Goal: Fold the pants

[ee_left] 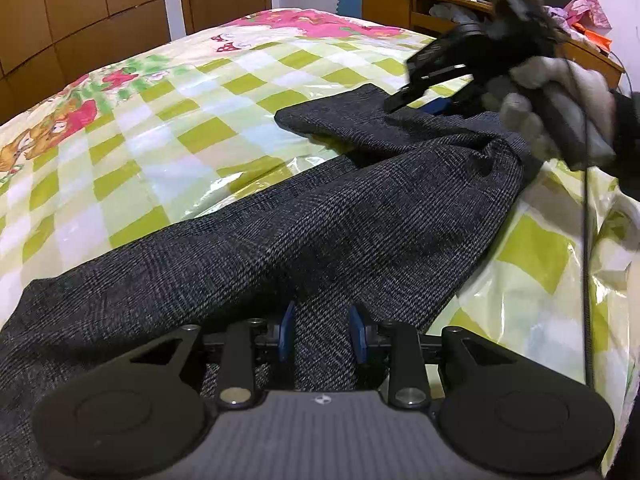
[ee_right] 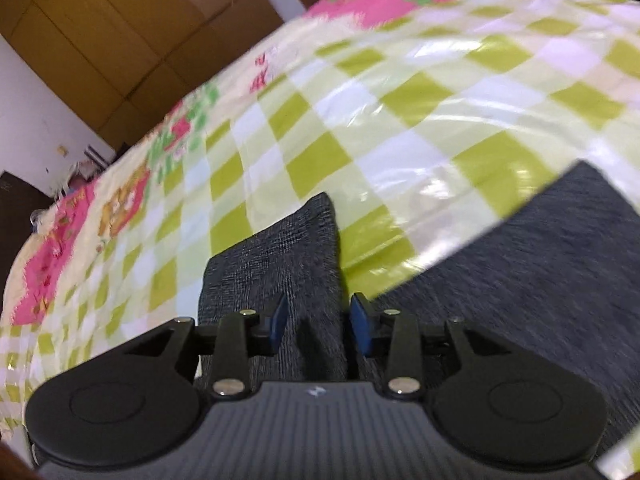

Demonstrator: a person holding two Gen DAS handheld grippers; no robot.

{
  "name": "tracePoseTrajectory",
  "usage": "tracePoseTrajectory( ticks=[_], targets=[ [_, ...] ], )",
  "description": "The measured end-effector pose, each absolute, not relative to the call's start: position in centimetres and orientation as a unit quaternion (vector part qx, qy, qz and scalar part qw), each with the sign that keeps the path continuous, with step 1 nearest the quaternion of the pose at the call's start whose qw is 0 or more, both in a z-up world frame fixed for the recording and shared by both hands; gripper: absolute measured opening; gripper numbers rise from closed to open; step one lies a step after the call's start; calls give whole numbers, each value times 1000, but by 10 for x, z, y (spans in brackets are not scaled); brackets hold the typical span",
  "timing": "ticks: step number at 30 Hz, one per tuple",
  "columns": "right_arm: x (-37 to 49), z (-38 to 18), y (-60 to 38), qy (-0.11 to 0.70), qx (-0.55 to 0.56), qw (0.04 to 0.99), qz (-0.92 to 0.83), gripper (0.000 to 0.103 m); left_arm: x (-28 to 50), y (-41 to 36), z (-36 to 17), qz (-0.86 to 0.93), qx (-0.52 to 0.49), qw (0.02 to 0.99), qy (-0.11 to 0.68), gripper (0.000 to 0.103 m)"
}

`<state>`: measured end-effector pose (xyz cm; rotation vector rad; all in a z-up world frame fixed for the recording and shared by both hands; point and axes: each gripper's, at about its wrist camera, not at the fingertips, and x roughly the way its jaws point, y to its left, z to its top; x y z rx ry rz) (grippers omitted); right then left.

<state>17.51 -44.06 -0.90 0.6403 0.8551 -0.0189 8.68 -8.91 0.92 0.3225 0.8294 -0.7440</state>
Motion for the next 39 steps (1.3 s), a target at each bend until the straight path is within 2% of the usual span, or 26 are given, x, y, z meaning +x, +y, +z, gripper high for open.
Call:
tracePoseTrajectory(
  ticks=[3,5,6,12,17,19,21,23,27,29,39],
  targets=[
    [189,-12,-439,422,304,854,-9,36,89,-91,8,-356,150,836,391,42],
    [193,-8,-440,418,302,856,-15,12,90,-92,8,-356,146,836,390,42],
    [193,-6,-442,417,306,856,-13,5,91,-93,8,-356,145,836,390,42],
    [200,43,-436,364,351,862,36,4,98,-91,21,-346,141,846,380,42],
    [153,127,-461,181,442,874,88,4,94,-88,50,-333,137,872,333,43],
    [110,138,-480,113,468,872,83,4,91,-88,53,-331,134,879,316,44],
    [69,126,-497,87,481,871,51,4,89,-94,45,-334,133,877,319,47],
    [38,95,-511,102,472,876,-9,4,90,-104,28,-341,139,863,345,47],
    [10,5,-537,220,496,832,-120,4,84,-123,1,-355,166,839,378,47],
    [2,-15,-544,230,501,821,-146,4,82,-129,-1,-359,174,835,379,47],
    [11,-25,-560,237,524,809,-123,13,87,-144,1,-366,179,831,380,47]
  ],
)
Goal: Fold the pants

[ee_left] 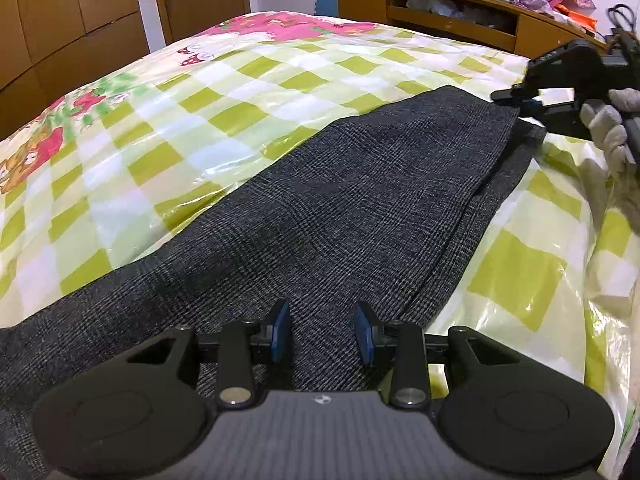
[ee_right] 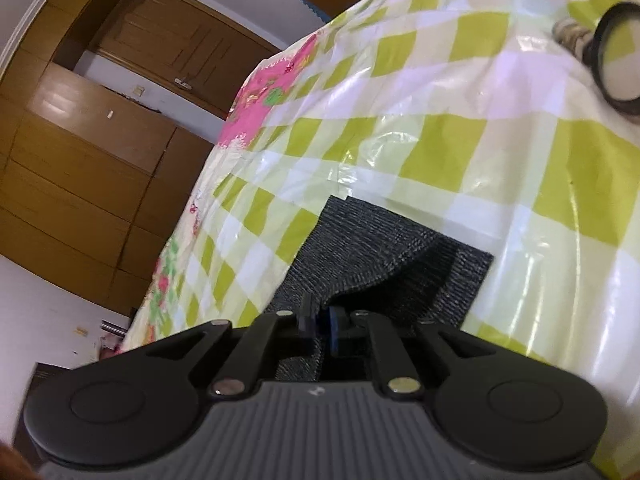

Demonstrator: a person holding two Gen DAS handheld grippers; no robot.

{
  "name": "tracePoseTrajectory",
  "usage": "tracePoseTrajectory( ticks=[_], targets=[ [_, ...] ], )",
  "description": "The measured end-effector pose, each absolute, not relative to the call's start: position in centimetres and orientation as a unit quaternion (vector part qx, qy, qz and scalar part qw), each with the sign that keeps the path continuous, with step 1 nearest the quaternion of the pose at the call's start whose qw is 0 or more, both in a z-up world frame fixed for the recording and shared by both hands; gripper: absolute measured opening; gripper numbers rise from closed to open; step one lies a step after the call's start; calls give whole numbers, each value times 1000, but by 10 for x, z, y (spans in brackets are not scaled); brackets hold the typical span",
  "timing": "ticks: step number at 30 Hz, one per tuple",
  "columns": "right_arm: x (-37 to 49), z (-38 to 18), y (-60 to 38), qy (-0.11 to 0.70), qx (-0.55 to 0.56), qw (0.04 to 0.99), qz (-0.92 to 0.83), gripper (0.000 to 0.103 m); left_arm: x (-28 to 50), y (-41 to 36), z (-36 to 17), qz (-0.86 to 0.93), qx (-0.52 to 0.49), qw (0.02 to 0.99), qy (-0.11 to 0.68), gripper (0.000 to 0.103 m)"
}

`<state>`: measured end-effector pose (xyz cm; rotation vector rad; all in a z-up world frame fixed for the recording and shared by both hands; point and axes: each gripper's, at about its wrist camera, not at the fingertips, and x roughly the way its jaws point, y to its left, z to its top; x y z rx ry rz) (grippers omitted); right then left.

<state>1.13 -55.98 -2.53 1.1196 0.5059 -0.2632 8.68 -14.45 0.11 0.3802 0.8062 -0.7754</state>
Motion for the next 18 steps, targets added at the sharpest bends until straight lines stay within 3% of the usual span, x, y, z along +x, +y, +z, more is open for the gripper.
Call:
tracePoseTrajectory(
  ticks=[2,3,9,14,18],
  targets=[
    [17,-28,-566,250,532,798,-134,13,85,-147,2,-366,181,830,379,47],
    [18,-26,-567,250,533,796,-141,5,84,-147,4,-367,181,831,377,47],
    [-14,23,-542,176,478,854,-109,4,77,-148,6,-382,180,828,369,47],
    [-3,-17,-549,283,438,838,-163,6,76,-150,-2,-380,184,825,375,47],
    [-4,-22,-559,266,479,822,-154,9,78,-150,0,-384,185,823,376,47]
  ],
)
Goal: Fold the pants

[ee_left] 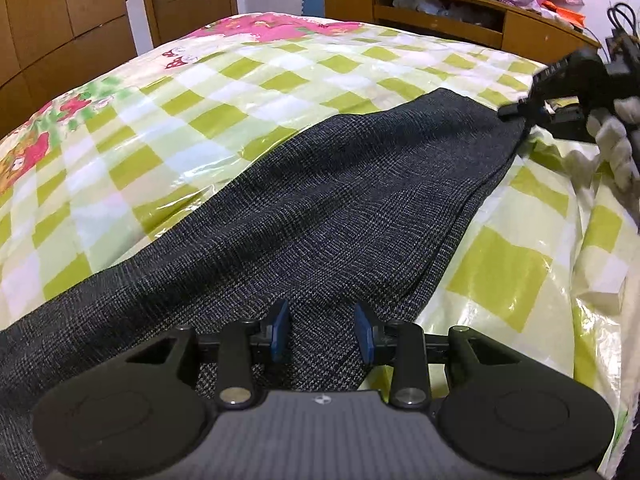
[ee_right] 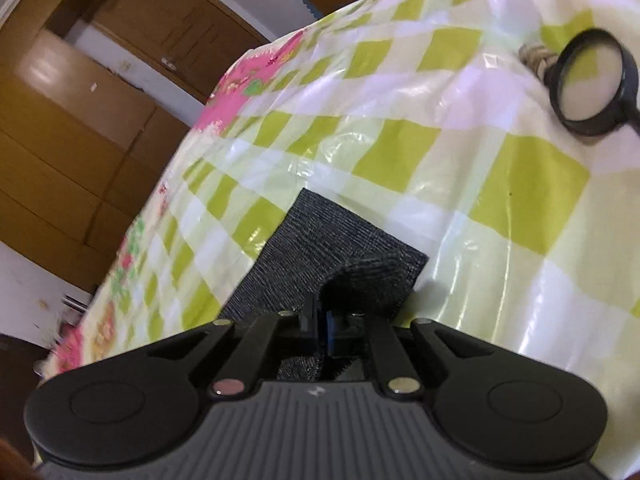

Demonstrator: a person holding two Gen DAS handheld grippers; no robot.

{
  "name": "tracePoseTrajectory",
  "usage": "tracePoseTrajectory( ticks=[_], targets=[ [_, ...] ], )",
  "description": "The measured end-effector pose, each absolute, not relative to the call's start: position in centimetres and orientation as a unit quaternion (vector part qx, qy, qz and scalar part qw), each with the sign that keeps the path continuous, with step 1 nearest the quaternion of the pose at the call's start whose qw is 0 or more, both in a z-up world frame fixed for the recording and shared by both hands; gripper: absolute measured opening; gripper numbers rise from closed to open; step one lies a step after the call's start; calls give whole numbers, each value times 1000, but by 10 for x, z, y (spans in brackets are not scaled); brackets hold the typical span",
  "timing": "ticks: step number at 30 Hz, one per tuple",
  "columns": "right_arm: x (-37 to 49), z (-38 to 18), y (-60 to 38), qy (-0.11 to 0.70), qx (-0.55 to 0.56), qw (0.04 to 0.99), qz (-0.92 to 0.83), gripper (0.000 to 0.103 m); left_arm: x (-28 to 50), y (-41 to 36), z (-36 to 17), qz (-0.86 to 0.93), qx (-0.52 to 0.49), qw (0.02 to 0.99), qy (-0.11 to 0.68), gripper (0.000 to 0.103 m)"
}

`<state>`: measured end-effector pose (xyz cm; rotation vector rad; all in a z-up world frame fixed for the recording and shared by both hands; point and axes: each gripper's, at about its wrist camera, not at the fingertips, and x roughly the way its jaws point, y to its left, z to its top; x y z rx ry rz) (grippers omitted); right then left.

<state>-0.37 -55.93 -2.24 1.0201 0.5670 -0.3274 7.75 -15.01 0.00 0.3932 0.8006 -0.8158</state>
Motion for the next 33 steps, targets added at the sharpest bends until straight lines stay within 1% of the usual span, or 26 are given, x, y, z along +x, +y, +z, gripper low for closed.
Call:
tracePoseTrajectory(
  ticks=[2,4,5,7,9,11,12,14,18,20,23,28,30,31,32,33],
  targets=[
    [2,-21,-564,268,488,817,-149,11,78,-151,2,-386,187,822,375,47],
    [18,-13,-565,280,480,817,-154,11,80,-154,5,-387,188,823,369,47],
    [25,-5,-561,279,471,823,-154,6,80,-154,9,-387,189,826,364,47],
    [38,19,-556,248,462,843,-121,5,80,-153,15,-386,183,831,356,47],
    [37,55,-548,188,466,862,-65,5,80,-149,23,-386,171,837,348,47],
    [27,80,-539,141,447,883,-29,4,80,-146,26,-387,165,840,343,48],
    [22,85,-535,135,435,890,-32,4,81,-146,25,-387,165,839,345,48],
    [13,68,-541,149,447,880,-59,4,82,-148,17,-385,170,835,356,48],
    [1,-10,-565,254,494,817,-156,4,80,-153,0,-383,183,824,376,48],
    [-8,-32,-570,268,514,797,-169,4,79,-154,0,-384,185,823,376,48],
    [-13,-33,-570,261,522,795,-166,4,81,-157,3,-383,188,823,375,48],
    [-13,3,-569,230,506,819,-146,4,77,-155,12,-386,182,828,364,48],
    [-8,-1,-571,249,489,821,-158,4,76,-156,8,-385,187,824,370,48],
    [-3,-8,-573,279,478,816,-170,4,73,-155,5,-383,193,823,373,48],
    [-1,-15,-573,309,469,806,-189,5,71,-153,4,-382,196,824,371,48],
    [-6,-17,-571,315,461,806,-196,9,69,-150,6,-382,194,825,368,48]
  ],
)
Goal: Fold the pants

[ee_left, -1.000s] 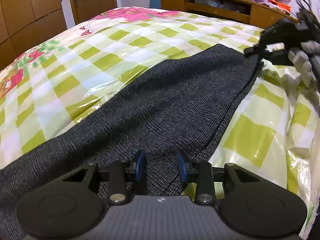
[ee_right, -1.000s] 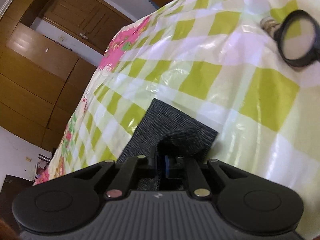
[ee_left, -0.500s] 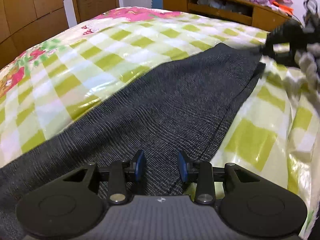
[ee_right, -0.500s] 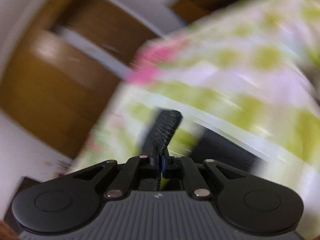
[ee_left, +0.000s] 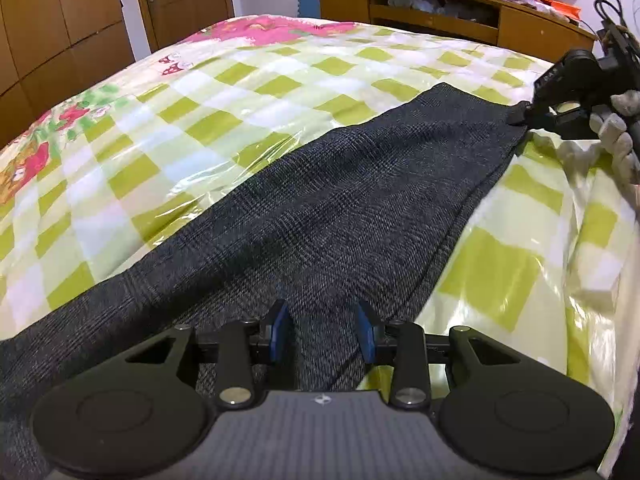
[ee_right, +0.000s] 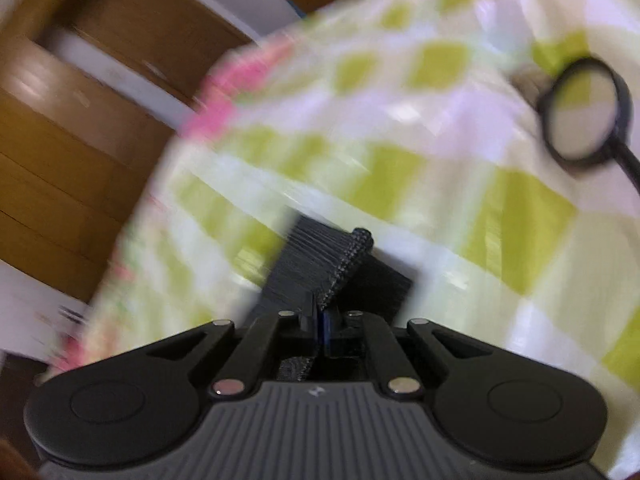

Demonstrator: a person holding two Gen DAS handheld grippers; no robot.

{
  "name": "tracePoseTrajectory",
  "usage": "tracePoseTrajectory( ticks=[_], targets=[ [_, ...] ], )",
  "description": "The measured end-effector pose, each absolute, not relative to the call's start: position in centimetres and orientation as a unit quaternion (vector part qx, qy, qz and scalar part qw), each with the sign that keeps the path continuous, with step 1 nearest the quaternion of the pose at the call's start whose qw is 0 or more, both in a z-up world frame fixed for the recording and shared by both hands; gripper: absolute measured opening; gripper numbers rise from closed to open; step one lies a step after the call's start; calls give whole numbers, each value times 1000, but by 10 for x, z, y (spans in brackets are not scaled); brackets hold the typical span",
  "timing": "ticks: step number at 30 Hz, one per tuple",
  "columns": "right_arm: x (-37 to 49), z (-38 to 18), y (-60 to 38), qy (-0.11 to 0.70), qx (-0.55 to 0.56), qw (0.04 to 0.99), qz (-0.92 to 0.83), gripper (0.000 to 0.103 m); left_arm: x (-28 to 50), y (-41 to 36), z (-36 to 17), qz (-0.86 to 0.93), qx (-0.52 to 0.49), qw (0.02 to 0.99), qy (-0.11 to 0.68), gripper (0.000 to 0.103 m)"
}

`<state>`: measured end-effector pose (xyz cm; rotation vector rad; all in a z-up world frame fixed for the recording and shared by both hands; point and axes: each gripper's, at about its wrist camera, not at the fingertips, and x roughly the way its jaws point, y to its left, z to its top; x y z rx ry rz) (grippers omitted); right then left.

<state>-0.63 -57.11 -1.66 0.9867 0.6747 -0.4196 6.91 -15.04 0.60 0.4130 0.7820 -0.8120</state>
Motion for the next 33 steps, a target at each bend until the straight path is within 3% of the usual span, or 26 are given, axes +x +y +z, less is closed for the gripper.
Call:
tracePoseTrajectory(
  ticks=[3,6,11,15,21,29,33],
  targets=[
    [-24,-2,-563,300,429,824,-214,13,65,-138,10,-381,186,829,365,48],
    [-38,27,-539,306,326,868,-217,14,61,-123,14,-376,179,834,363,48],
    [-10,61,-439,345,153,926,-23,14,58,-92,18,-350,165,849,359,48],
    [34,52,-344,382,21,916,123,14,52,-60,15,-335,184,845,375,49],
    [61,-6,-268,478,-82,851,203,18,47,-15,-1,-310,161,847,401,52],
    [48,20,-234,444,-183,838,259,22,47,6,0,-314,165,850,388,52],
    [51,8,-207,436,-213,823,296,22,49,4,-3,-317,179,851,378,54]
  ],
)
